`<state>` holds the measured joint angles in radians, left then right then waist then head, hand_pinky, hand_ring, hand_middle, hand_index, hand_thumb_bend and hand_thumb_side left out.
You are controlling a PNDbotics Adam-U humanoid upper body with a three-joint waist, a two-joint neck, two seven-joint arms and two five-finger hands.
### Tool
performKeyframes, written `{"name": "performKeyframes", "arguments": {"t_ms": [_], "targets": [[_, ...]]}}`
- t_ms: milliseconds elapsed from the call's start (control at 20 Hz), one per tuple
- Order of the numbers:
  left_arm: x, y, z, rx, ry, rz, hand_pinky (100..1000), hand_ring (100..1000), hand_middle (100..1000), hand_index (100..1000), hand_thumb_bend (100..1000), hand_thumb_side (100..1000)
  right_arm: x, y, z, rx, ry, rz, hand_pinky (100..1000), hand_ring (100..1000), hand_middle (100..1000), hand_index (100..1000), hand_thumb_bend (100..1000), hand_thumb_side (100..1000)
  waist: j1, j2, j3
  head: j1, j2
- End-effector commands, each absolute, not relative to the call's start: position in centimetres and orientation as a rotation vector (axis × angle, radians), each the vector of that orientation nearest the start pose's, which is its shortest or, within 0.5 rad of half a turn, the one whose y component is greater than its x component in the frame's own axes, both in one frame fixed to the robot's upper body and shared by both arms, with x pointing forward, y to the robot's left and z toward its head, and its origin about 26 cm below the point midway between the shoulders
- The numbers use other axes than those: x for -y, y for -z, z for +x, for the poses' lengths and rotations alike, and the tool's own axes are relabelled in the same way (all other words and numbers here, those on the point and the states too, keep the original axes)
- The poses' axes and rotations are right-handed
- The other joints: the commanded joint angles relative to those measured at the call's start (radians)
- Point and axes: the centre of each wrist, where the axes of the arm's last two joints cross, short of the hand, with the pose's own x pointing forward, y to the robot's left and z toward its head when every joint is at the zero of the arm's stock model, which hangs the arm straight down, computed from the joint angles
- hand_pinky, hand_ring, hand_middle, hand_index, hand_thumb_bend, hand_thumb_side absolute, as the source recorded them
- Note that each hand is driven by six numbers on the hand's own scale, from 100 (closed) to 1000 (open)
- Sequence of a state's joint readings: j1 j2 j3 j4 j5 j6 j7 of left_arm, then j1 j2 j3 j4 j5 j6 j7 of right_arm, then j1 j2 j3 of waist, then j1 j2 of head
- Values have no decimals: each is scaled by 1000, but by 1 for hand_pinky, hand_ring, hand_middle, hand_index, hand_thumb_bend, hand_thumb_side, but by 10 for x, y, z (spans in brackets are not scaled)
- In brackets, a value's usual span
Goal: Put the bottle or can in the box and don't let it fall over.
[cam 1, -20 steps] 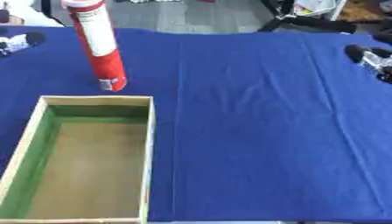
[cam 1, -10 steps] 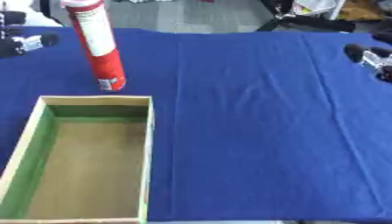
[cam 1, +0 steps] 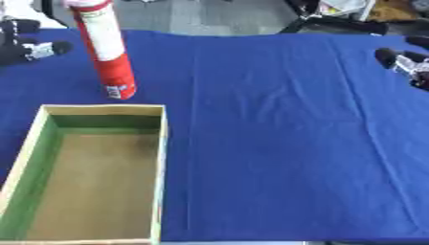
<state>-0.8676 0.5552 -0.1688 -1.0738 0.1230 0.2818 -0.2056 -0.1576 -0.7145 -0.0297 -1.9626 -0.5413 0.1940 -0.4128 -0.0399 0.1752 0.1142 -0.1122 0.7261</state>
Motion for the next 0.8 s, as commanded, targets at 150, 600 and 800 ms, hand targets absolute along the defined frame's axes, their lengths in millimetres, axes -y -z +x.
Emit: {"name": "performKeyframes", "arguments": {"t_ms": [150, 600, 800], "targets": [[-305, -231, 460, 1606, 573, 234, 825, 953, 889, 892, 895, 337, 334, -214, 283, 1925, 16, -259, 878, 879, 882, 913, 615, 100, 0, -6, -4, 7, -19], [-291, -231, 467, 1626, 572, 294, 827, 947, 882, 893, 908, 338, 332, -214, 283, 1925, 15, -247, 878, 878, 882, 913, 615, 100, -7, 3, -10, 17, -30], [-283, -229, 471, 1644, 568, 337, 826, 949, 884, 890, 910, 335, 331, -215, 284, 1928, 14, -237, 878, 878, 882, 913, 613, 100, -10, 7, -13, 22, -36]]}}
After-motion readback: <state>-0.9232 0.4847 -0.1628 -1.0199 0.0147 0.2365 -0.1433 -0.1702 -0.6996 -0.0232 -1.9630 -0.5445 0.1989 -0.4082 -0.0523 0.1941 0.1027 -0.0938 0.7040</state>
